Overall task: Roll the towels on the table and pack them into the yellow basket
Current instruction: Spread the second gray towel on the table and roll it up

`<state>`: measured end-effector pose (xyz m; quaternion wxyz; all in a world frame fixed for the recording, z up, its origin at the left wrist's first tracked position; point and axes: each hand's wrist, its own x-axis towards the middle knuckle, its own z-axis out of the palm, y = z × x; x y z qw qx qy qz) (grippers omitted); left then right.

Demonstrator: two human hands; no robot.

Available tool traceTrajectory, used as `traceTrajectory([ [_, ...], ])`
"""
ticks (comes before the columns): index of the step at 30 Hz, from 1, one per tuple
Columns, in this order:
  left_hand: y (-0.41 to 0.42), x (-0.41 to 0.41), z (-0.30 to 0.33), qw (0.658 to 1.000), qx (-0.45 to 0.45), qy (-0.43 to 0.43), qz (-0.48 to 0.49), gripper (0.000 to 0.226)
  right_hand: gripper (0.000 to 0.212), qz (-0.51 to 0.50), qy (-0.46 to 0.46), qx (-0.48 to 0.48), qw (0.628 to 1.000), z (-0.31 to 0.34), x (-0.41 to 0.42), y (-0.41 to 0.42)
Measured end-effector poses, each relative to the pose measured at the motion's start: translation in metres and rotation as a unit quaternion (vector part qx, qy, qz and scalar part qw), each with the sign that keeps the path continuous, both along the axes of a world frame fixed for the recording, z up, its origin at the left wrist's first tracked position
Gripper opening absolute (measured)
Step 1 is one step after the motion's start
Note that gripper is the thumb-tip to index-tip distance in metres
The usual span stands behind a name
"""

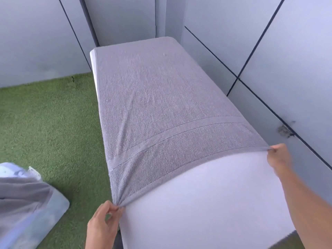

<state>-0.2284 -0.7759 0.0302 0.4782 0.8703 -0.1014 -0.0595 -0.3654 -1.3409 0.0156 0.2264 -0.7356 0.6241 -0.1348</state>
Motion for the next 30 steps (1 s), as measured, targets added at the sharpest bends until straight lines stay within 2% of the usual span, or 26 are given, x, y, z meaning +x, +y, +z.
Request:
traceTrajectory([
  [7, 0.024, -0.113, -0.003, 0.999, 0.039, -0.019, -0.013, 0.031, 0.017, 0.029, -0.032, -0.006, 0.999, 0.026, -0.089, 0.048],
  [12, 0.019, -0.165, 0.006, 0.996, 0.086, -0.021, 0.014, 0.033, 0.016, 0.06, -0.023, 0.035, 0.997, 0.031, -0.147, 0.058],
  [15, 0.02, -0.184, 0.013, 0.993, 0.116, -0.01, 0.023, 0.028, 0.022, 0.118, 0.008, 0.058, 0.991, 0.036, -0.161, 0.058],
  [17, 0.02, -0.192, 0.018, 0.981, 0.188, -0.026, 0.03, 0.014, 0.04, 0.176, 0.095, 0.049, 0.979, 0.037, -0.161, 0.063],
  [18, 0.018, -0.192, 0.02, 0.97, 0.236, -0.043, 0.032, 0.015, 0.048, 0.216, 0.134, 0.025, 0.967, 0.039, -0.159, 0.073],
  [21, 0.005, -0.189, 0.02, 0.938, 0.322, -0.117, -0.06, 0.043, 0.059, 0.377, 0.141, -0.038, 0.914, 0.05, -0.146, 0.124],
  [23, -0.013, -0.186, 0.019, 0.925, 0.332, -0.134, -0.126, 0.047, 0.059, 0.462, 0.143, -0.032, 0.874, 0.053, -0.136, 0.155],
  [25, -0.029, -0.183, 0.019, 0.931, 0.327, -0.108, -0.126, 0.045, 0.058, 0.491, 0.154, -0.013, 0.858, 0.048, -0.133, 0.169],
  [27, -0.039, -0.183, 0.022, 0.943, 0.309, -0.085, -0.091, 0.038, 0.056, 0.484, 0.154, 0.0, 0.862, 0.044, -0.136, 0.17],
  [30, -0.039, -0.187, 0.021, 0.947, 0.303, -0.078, -0.077, 0.03, 0.05, 0.481, 0.141, -0.044, 0.864, 0.045, -0.138, 0.166],
])
